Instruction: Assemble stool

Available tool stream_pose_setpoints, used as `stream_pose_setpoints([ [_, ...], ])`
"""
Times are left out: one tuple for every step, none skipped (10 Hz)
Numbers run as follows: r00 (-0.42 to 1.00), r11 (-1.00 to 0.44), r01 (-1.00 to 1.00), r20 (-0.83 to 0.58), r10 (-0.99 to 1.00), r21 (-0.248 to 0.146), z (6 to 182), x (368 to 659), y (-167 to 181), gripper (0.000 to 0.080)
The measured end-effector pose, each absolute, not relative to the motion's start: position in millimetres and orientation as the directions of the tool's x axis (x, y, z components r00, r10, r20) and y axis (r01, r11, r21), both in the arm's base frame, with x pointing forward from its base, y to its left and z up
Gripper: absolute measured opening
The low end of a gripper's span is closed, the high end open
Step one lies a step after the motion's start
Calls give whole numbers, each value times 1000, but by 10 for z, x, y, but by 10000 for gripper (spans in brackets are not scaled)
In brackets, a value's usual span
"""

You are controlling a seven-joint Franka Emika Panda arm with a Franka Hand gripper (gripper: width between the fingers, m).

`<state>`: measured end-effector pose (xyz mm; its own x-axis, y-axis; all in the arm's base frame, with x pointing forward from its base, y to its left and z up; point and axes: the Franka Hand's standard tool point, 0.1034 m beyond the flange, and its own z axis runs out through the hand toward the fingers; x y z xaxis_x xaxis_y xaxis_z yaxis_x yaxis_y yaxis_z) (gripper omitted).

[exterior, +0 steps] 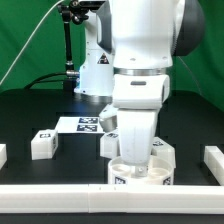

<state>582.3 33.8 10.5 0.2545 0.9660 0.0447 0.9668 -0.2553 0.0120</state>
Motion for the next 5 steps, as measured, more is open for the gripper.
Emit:
stream_pose_setpoints([
  [249,-250,968,47,967,13,105,5852,408,320],
  [249,-250,968,49,967,14,105,5882,478,320],
  [260,-261,965,50,964,10,107,5908,557,320],
  [277,-278,961,51,959,7,106,5910,629,320],
  [301,-301,953,52,952,6,106,5904,698,320],
])
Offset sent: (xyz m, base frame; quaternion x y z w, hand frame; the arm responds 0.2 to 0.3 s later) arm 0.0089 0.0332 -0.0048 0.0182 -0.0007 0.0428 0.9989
